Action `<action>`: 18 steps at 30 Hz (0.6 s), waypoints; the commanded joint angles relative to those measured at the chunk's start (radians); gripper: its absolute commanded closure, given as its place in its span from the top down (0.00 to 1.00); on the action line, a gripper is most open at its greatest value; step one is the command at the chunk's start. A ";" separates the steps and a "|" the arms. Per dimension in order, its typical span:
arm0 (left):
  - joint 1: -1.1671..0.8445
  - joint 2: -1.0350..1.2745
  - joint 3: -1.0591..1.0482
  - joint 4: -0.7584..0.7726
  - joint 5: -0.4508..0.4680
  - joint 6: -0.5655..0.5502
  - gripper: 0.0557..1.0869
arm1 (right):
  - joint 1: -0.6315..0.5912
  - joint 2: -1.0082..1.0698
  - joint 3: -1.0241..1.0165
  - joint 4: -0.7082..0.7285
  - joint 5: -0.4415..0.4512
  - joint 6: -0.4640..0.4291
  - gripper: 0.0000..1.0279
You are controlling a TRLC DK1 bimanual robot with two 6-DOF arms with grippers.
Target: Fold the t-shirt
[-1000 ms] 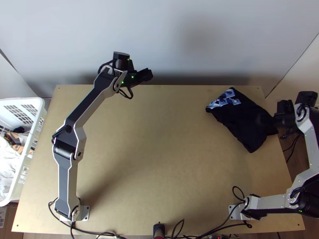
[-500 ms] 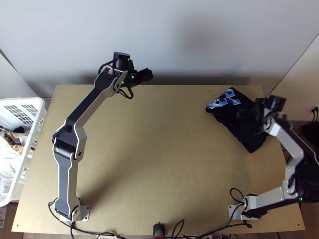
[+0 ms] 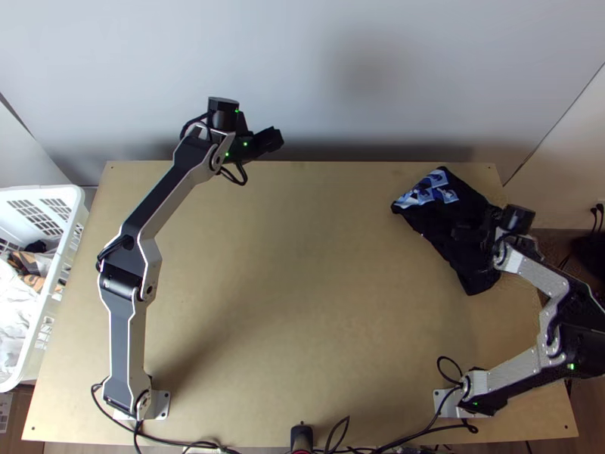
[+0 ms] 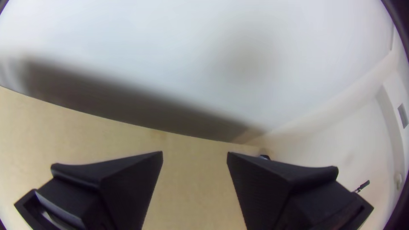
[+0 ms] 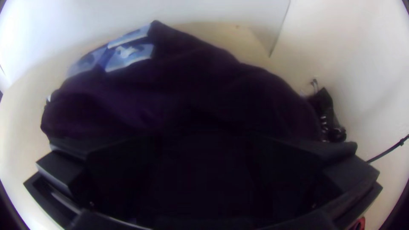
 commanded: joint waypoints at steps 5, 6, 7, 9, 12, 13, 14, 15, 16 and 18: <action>0.004 -0.001 0.000 0.004 0.000 -0.005 0.73 | 0.007 -0.272 0.381 -0.593 0.010 0.121 0.94; 0.004 -0.001 0.001 0.005 0.000 -0.005 0.73 | 0.006 -0.282 0.404 -0.664 0.010 0.120 0.94; 0.004 -0.001 0.000 0.005 0.000 -0.005 0.73 | 0.007 -0.288 0.414 -0.739 0.007 0.121 0.94; 0.001 -0.001 0.001 0.005 0.001 -0.007 0.73 | 0.007 -0.300 0.389 -0.845 0.003 0.129 0.94; -0.004 -0.001 0.001 0.007 0.001 -0.010 0.73 | 0.004 -0.305 0.311 -0.906 0.000 0.155 0.94; -0.005 -0.001 0.001 0.007 0.001 -0.010 0.73 | 0.006 -0.303 0.291 -0.918 -0.003 0.176 0.94; -0.007 -0.001 0.001 0.007 0.001 -0.010 0.73 | 0.007 -0.300 0.268 -0.934 -0.015 0.198 0.94; -0.009 0.001 0.001 0.007 0.001 -0.011 0.73 | 0.016 -0.297 0.249 -0.940 -0.032 0.222 0.94; -0.010 0.001 0.001 0.007 0.001 -0.010 0.73 | 0.030 -0.297 0.236 -0.946 -0.053 0.249 0.94; -0.013 0.001 0.001 0.008 0.001 -0.010 0.73 | 0.066 -0.282 0.208 -0.944 -0.090 0.290 0.94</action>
